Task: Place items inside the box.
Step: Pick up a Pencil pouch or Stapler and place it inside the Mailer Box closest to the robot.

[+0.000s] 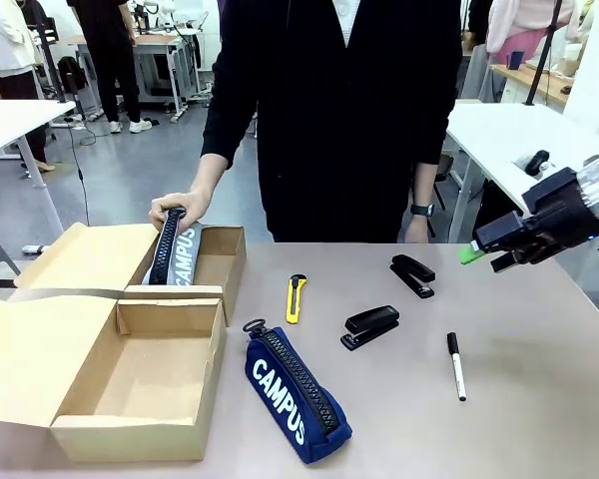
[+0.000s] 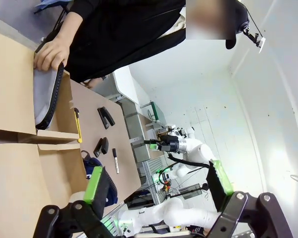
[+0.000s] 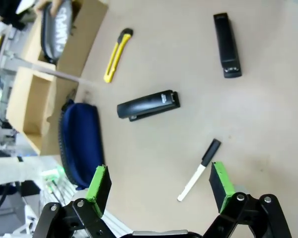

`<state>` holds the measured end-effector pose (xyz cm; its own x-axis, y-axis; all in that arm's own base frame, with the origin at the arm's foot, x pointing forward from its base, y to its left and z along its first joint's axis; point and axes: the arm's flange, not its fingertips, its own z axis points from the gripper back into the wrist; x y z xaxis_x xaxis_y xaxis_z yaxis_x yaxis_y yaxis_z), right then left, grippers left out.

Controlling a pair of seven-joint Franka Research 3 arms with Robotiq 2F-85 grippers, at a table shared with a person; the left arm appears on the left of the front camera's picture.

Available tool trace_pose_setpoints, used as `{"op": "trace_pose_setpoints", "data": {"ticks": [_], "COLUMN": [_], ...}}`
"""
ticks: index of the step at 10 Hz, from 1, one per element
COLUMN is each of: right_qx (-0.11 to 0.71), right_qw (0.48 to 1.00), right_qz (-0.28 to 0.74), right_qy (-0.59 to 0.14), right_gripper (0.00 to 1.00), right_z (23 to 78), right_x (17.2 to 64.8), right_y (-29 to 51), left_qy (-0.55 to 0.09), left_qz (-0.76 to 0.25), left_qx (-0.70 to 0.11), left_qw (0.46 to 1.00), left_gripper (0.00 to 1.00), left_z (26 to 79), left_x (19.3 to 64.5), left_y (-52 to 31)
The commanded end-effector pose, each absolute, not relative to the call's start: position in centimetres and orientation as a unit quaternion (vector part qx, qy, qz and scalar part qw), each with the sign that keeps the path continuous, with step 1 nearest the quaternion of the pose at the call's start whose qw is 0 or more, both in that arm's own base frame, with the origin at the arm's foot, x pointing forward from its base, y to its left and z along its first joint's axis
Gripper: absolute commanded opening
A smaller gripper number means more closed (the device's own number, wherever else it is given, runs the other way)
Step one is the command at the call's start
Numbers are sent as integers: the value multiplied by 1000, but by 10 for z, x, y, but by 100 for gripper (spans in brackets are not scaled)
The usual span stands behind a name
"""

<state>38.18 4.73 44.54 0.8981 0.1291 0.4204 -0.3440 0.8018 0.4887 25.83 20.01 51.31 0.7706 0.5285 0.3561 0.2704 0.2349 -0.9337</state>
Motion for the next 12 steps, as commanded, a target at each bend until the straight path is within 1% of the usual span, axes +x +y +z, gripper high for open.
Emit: {"op": "trace_pose_setpoints", "data": {"ticks": [1, 2, 3, 4, 5, 6, 8, 12], "right_qx": [300, 288, 246, 211, 215, 207, 151, 67], "right_qw": [925, 931, 947, 949, 949, 951, 965, 973], "right_qz": [141, 127, 134, 148, 157, 159, 154, 103], "right_qy": [-183, -187, -155, -180, -171, -164, -147, -196], "right_gripper": [100, 100, 100, 100, 100, 100, 100, 100], "right_z": [457, 445, 439, 426, 413, 407, 385, 347], "right_x": [370, 382, 408, 442, 465, 477, 504, 541], "right_y": [33, 47, 60, 73, 80, 88, 116, 133], "left_qy": [-338, -338, -338, -338, -338, -338, -338, -338], "left_qz": [82, 82, 82, 82, 82, 82, 82, 82], "left_qx": [-615, -615, -615, -615, -615, -615, -615, -615], "left_qw": [708, 708, 708, 708, 708, 708, 708, 708], "left_gripper": [100, 100, 100, 100, 100, 100, 100, 100], "left_z": [515, 515, 515, 515, 515, 515, 515, 515], "left_x": [259, 259, 259, 259, 259, 259, 259, 259], "left_y": [200, 200, 200, 200, 200, 200, 200, 200]}}
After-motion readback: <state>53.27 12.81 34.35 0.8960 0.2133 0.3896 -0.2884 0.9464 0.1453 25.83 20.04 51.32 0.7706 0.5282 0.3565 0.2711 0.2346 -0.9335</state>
